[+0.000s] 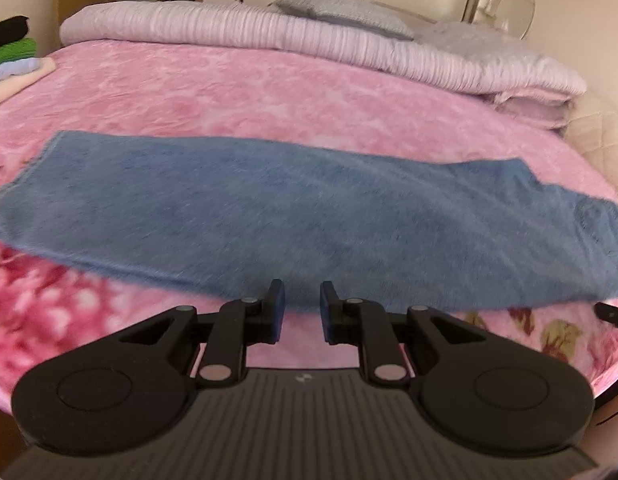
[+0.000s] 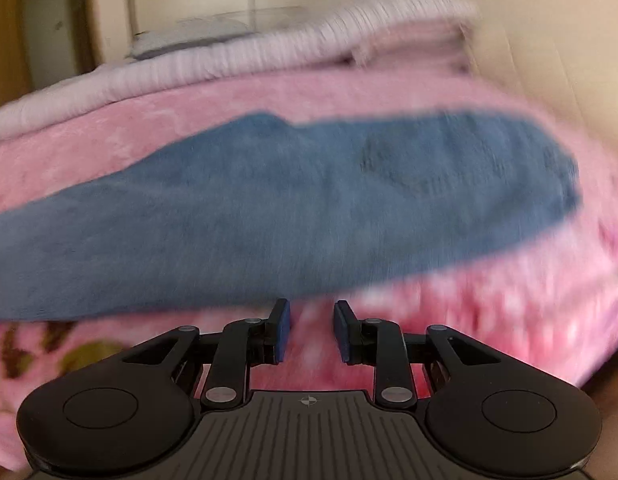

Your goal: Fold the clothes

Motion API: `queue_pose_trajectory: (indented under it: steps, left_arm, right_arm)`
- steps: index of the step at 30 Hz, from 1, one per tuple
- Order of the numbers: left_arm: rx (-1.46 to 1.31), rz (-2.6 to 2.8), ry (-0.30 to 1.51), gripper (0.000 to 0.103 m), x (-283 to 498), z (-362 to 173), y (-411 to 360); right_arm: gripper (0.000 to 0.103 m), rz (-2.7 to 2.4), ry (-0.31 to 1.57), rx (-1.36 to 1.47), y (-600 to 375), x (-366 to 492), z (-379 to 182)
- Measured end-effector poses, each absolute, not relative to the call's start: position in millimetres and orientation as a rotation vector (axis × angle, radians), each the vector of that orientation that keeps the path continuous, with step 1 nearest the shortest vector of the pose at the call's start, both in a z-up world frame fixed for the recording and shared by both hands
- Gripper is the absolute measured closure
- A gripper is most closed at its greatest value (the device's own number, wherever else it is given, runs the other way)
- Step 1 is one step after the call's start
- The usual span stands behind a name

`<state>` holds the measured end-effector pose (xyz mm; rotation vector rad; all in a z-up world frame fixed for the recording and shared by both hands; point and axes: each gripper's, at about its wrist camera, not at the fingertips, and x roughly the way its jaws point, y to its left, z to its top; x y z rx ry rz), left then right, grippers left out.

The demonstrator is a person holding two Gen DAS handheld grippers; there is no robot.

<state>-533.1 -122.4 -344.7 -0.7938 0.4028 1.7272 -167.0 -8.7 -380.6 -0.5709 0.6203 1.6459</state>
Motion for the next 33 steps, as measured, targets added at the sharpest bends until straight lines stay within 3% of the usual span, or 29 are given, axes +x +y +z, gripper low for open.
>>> queue_pose_trajectory:
  steps: [8,33]
  left_arm:
    - [-0.764,1.753,0.472,0.077,-513.6,-319.8,-154.0]
    - [-0.741,1.782,0.423,0.076,-516.6,-286.3,-242.3]
  right_arm:
    - [0.071,1.596,0.753,-0.47,-50.1,-169.4,-339.8]
    - [0.066,1.671,0.66,-0.412,-124.8,-189.3,-276.6]
